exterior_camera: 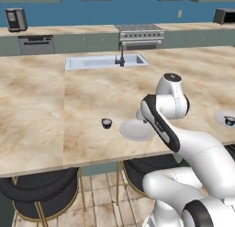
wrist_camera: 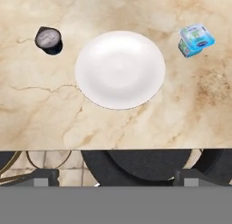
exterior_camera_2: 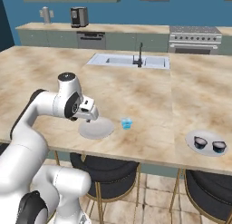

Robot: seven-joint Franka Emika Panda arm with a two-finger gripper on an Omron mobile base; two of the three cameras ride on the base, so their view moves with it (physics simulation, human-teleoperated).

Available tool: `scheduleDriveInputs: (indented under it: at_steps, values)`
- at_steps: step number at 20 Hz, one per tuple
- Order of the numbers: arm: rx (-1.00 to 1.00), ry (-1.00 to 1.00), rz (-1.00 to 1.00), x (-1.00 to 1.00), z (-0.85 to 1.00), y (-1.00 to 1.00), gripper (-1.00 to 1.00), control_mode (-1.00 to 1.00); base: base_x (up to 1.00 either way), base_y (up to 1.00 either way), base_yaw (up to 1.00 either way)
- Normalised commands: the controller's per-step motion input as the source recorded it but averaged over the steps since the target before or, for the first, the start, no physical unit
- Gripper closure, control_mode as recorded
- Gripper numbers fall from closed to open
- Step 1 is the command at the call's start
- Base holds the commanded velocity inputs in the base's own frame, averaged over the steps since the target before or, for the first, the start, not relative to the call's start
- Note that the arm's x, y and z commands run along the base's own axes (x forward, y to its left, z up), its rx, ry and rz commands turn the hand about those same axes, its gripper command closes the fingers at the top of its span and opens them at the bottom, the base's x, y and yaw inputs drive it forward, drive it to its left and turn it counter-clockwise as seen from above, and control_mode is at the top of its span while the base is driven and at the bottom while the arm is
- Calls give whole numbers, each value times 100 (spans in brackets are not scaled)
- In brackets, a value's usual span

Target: Place two yogurt containers on each plate.

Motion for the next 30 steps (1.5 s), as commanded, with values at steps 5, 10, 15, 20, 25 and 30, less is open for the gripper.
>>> scheduleDriveInputs:
  at_steps: [5,10,15,20,25,30]
  values:
    - [0,0,0,0,0,0,-100,100,45,-3,0]
    - [0,0,1,67,0,-16,-100,-100,0,0,0]
    - [2,0,6,87,-7,-48,-100,-100,0,0,0]
    - [2,0,10,67,-23,-64,-100,-100,0,0,0]
    - [0,0,7,22,-18,-36,-100,-100,0,0,0]
    - [0,0,6,0,-20,-37,-100,-100,0,0,0]
